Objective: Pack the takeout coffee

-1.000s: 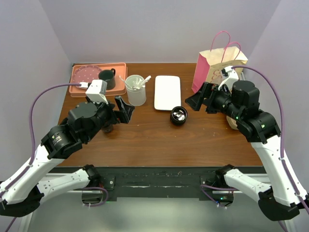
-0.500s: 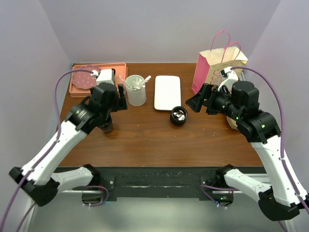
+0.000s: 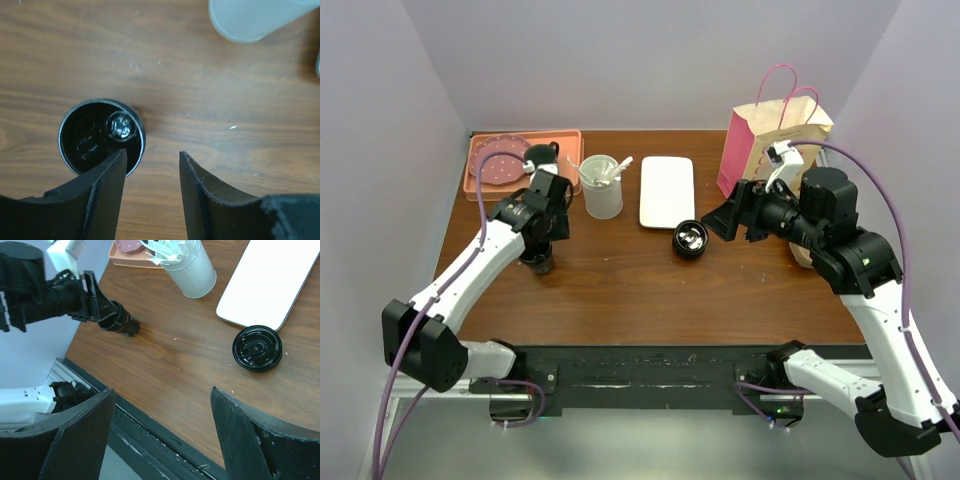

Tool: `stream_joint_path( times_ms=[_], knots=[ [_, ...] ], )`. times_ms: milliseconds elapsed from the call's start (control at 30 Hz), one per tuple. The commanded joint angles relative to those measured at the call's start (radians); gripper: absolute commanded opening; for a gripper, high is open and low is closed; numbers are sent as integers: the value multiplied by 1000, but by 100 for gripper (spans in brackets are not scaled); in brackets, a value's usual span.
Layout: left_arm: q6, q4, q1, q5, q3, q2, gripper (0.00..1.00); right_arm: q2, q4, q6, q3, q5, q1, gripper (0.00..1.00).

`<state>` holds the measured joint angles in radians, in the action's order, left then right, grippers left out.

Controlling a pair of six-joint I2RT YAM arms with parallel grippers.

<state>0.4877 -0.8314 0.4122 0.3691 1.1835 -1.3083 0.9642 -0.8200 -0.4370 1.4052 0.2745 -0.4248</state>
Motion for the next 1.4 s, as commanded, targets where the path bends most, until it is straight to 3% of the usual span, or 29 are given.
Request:
stream_joint_path(
  times_ms=[0, 367, 1033, 1100, 1367],
  knots=[
    [5, 24, -21, 2, -24, -26, 50, 10, 12, 34, 40, 37, -5, 80],
    [-50, 83, -47, -18, -79, -91, 36, 4, 47, 14, 18, 52, -5, 81],
    [-92, 68, -50, -15, -50, -115, 8, 27, 74, 6, -15, 57, -6, 82],
    [-93, 61, -50, -13, -44, -117, 0, 28, 78, 6, -17, 60, -6, 82],
    [-100, 22, -50, 16, -15, -111, 0, 30, 81, 4, -22, 61, -5, 82]
  ],
)
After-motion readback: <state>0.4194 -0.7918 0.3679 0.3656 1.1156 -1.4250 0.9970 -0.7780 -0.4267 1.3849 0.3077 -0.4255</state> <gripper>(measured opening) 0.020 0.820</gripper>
